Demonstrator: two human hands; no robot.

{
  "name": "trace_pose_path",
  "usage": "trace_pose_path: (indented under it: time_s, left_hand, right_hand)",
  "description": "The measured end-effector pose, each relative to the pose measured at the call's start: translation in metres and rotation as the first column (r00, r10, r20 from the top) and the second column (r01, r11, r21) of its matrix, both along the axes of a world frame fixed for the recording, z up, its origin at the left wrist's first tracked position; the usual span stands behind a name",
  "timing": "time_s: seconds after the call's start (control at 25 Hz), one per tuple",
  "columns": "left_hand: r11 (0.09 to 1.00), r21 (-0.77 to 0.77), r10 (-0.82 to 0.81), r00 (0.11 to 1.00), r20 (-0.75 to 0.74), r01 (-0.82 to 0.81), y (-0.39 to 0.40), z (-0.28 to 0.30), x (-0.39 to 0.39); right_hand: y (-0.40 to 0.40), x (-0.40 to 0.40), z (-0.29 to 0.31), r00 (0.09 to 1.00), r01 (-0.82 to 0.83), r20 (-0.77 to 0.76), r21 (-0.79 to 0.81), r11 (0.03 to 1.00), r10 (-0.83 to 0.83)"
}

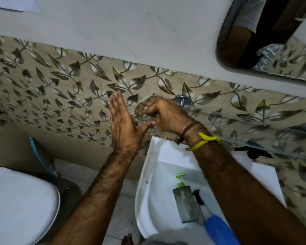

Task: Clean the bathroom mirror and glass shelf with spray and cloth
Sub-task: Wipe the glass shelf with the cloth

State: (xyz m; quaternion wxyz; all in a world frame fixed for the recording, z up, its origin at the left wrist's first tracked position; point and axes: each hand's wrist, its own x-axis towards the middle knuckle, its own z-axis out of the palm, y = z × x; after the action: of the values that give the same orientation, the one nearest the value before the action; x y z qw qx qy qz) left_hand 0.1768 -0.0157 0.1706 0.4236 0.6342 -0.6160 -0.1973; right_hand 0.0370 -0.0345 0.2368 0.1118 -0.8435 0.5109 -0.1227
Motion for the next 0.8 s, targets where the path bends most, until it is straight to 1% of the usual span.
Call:
trace_pose_path:
  time_s: [0.04, 0.08, 0.12, 0.2, 0.24, 0.28, 0.4, 0.44, 0.48, 0.52, 0.56, 0.6, 0.64, 0.72, 0.76, 0.8]
  left_hand:
    - [1.0, -0.007, -0.005, 1.0, 0.012, 0.005, 0.0, 0.001, 0.0]
    - [1.0, -0.012, -0.005, 1.0, 0.02, 0.005, 0.0, 0.002, 0.0]
    - [1.0, -0.016, -0.002, 1.0, 0.021, 0.003, 0.001, 0.004, -0.001]
    - [1.0, -0.026, -0.003, 1.0, 0.001, 0.003, 0.003, 0.006, -0.003]
    - [0.999, -0.033, -0.013, 1.0, -0.004, 0.012, 0.004, 0.005, -0.004]
    - [0.999, -0.039, -0.021, 1.0, -0.001, 0.021, 0.004, 0.005, -0.004]
    - [0.999, -0.029, -0.016, 1.0, 0.024, 0.016, 0.001, 0.004, -0.001]
    - [1.0, -0.019, -0.011, 1.0, 0.02, 0.011, 0.001, 0.004, 0.0]
    - [1.0, -0.015, -0.007, 1.0, 0.01, 0.007, 0.0, 0.004, 0.0]
    - [1.0, -0.016, -0.007, 1.0, -0.002, 0.007, 0.0, 0.004, -0.001]
    - [1.0, -0.022, -0.014, 1.0, -0.009, 0.013, 0.001, 0.003, -0.001]
    - [0.999, -0.029, -0.018, 1.0, -0.012, 0.018, 0.0, 0.002, -0.001]
    - [0.999, -0.038, -0.024, 1.0, -0.008, 0.024, 0.0, 0.002, -0.001]
    - [0.998, -0.047, -0.049, 0.998, 0.027, 0.05, -0.001, 0.006, -0.001]
    - [0.997, -0.047, -0.065, 0.997, 0.048, 0.067, -0.003, 0.008, -0.001]
    - [0.996, -0.037, -0.083, 0.994, 0.068, 0.085, -0.003, 0.01, -0.003]
  right_hand:
    - [0.005, -0.002, -0.004, 1.0, 0.009, 0.027, 0.03, 1.0, -0.009]
    - [0.01, -0.005, -0.006, 0.997, 0.055, 0.043, 0.032, 0.998, -0.056]
    - [0.011, -0.009, -0.01, 0.99, 0.138, 0.035, 0.017, 0.99, -0.139]
    - [0.002, -0.012, -0.014, 0.965, 0.257, -0.037, -0.096, 0.962, -0.261]
    - [0.0, -0.011, -0.013, 0.96, 0.261, -0.065, -0.153, 0.953, -0.273]
    - [-0.002, -0.01, -0.011, 0.962, 0.245, -0.078, -0.165, 0.955, -0.26]
    - [0.016, -0.023, -0.008, 0.983, 0.176, -0.041, -0.045, 0.983, -0.178]
    - [0.027, -0.029, -0.007, 0.977, 0.207, -0.042, -0.008, 0.978, -0.207]
    - [0.034, -0.034, -0.009, 0.961, 0.271, -0.049, -0.014, 0.962, -0.271]
    - [0.035, -0.037, -0.011, 0.937, 0.345, -0.046, -0.041, 0.938, -0.347]
    - [0.032, -0.038, -0.013, 0.923, 0.379, -0.032, -0.103, 0.92, -0.384]
    - [0.029, -0.035, -0.013, 0.928, 0.364, -0.026, -0.141, 0.921, -0.371]
    - [0.028, -0.034, -0.012, 0.944, 0.324, -0.022, -0.136, 0.936, -0.33]
    - [0.036, -0.038, -0.011, 0.964, 0.264, 0.004, -0.058, 0.963, -0.264]
    - [0.042, -0.044, -0.012, 0.96, 0.28, 0.012, -0.037, 0.959, -0.279]
    - [0.045, -0.05, -0.016, 0.942, 0.335, 0.019, -0.042, 0.941, -0.335]
